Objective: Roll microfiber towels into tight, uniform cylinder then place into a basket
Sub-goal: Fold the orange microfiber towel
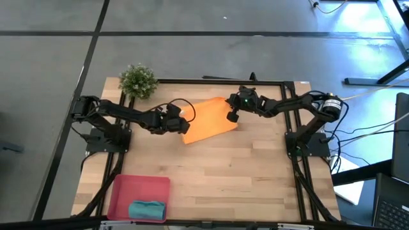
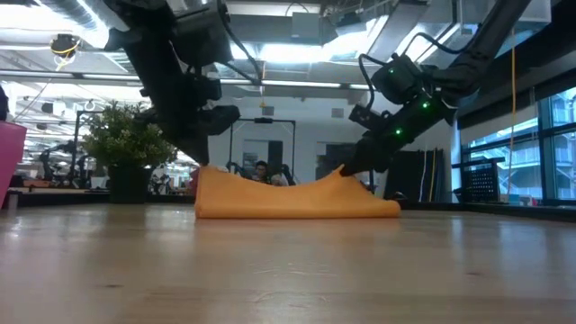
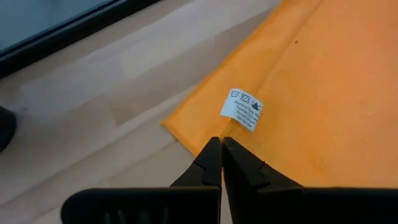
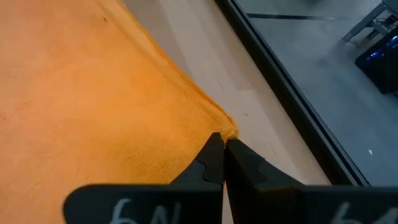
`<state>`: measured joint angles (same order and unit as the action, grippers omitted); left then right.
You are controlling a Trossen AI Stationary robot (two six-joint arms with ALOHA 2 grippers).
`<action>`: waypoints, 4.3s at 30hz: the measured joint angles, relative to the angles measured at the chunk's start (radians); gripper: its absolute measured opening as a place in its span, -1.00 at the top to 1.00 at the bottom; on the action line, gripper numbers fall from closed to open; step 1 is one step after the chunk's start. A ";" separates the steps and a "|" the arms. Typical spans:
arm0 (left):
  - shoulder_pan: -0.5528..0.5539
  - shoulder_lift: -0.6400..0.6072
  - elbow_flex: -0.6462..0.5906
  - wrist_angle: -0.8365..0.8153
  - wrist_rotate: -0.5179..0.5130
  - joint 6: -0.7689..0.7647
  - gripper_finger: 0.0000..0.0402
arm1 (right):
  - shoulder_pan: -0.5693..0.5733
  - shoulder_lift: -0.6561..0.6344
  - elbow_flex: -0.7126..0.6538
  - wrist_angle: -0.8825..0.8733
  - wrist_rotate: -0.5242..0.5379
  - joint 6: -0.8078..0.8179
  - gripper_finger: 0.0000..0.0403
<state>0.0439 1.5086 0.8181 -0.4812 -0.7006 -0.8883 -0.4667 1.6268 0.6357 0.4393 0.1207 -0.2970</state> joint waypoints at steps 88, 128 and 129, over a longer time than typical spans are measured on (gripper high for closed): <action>-0.044 0.266 0.036 0.265 0.442 0.173 0.56 | 0.074 0.142 0.125 -0.325 -0.058 0.160 -0.01; -0.109 0.231 0.079 0.081 0.374 0.093 0.56 | 0.279 0.135 0.125 -0.274 -0.194 0.232 -0.01; -0.117 0.233 0.079 0.082 0.369 0.080 0.56 | 0.274 0.135 0.125 -0.274 -0.178 0.229 -0.01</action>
<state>-0.0728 1.7416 0.8970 -0.3993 -0.3319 -0.8084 -0.1925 1.7618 0.7605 0.1654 -0.0575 -0.0682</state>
